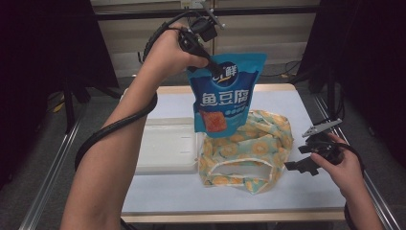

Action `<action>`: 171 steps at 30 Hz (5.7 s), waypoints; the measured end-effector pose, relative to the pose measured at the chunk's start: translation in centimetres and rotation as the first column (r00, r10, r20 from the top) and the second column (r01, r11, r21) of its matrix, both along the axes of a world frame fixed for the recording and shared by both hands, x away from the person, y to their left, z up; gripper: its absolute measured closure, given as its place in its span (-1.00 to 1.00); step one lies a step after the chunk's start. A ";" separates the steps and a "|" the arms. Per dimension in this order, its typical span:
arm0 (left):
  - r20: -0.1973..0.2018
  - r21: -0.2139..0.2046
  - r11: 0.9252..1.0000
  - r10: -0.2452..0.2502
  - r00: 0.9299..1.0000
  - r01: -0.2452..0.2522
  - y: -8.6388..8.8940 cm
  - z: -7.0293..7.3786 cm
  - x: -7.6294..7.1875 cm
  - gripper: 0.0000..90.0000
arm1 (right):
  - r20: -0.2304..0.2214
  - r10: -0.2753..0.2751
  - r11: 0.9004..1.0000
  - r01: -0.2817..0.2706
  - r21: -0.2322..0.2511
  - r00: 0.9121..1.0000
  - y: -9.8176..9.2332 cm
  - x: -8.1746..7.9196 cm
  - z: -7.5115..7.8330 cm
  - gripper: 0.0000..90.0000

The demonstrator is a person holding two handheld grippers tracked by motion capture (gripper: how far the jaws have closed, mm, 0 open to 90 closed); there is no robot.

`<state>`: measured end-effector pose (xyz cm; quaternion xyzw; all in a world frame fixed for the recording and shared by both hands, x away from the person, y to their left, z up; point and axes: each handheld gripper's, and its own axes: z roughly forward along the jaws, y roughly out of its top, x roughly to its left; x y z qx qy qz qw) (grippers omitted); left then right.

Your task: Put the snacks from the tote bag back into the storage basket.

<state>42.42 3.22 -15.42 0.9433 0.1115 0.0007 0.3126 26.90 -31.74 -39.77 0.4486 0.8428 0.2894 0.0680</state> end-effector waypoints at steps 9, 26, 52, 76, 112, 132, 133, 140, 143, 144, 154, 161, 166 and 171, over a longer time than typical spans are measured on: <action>0.002 0.017 1.000 0.018 1.000 -0.018 1.2 -0.5 0.2 1.00 | 0.005 -0.002 1.000 0.002 0.007 1.000 -0.2 -0.1 0.1 -0.78; 0.015 0.044 0.998 0.051 0.999 -0.052 4.6 -0.8 0.5 1.00 | 0.001 -0.004 1.000 0.004 0.007 1.000 -0.1 -0.1 0.0 -0.78; 0.004 0.063 0.993 0.104 0.995 -0.104 8.8 -2.4 1.4 1.00 | -0.005 0.003 1.000 -0.002 0.004 1.000 0.0 -0.1 -0.1 -0.78; -0.015 0.119 0.987 0.111 0.994 -0.109 10.5 -5.0 2.6 1.00 | -0.019 0.008 1.000 -0.008 -0.008 1.000 0.2 0.0 -0.3 -0.78; -0.049 0.081 0.989 0.125 0.991 -0.120 14.0 -9.8 5.8 1.00 | -0.045 -0.012 1.000 0.011 -0.013 0.999 0.3 -0.2 -0.6 -0.78; -0.034 0.005 0.984 0.177 0.984 -0.177 16.3 -12.1 6.0 1.00 | -0.047 0.012 0.999 -0.013 -0.030 0.999 0.6 0.0 -0.9 -0.78; -0.051 0.001 0.981 0.193 0.980 -0.193 16.4 -12.1 5.9 0.99 | -0.046 0.014 0.999 -0.016 -0.030 0.999 0.6 0.0 -0.9 -0.78; 0.010 0.066 0.979 0.191 0.982 -0.191 17.1 -11.3 5.6 0.54 | -0.053 0.011 0.999 -0.013 -0.034 0.999 0.7 0.0 -0.8 -0.78; -0.001 0.039 0.966 0.256 0.967 -0.256 17.2 -11.2 5.0 0.18 | -0.040 0.017 0.999 -0.019 -0.035 0.999 0.8 -0.1 -0.6 -0.78; 0.010 0.078 0.970 0.230 0.973 -0.230 17.5 -11.0 5.1 0.16 | -0.040 0.015 0.999 -0.016 -0.033 0.999 0.9 -0.1 -0.5 -0.78; -0.001 0.069 0.928 0.368 0.930 -0.367 19.2 -11.9 4.2 -0.49 | -0.031 0.009 1.000 -0.010 -0.029 0.999 1.0 -0.4 -0.2 -0.78; -0.032 0.054 0.909 0.416 0.909 -0.414 20.2 -12.9 3.6 -0.65 | -0.030 0.005 1.000 -0.006 -0.030 1.000 0.9 -0.5 0.0 -0.78; -0.039 0.056 0.906 0.421 0.906 -0.419 20.7 -13.8 2.8 -0.68 | -0.028 0.001 1.000 -0.002 -0.029 1.000 0.9 -0.5 0.1 -0.78; -0.053 0.054 0.899 0.438 0.898 -0.435 21.3 -14.5 2.1 -0.75 | -0.016 0.017 0.999 -0.017 -0.032 1.000 0.9 -0.5 0.0 -0.78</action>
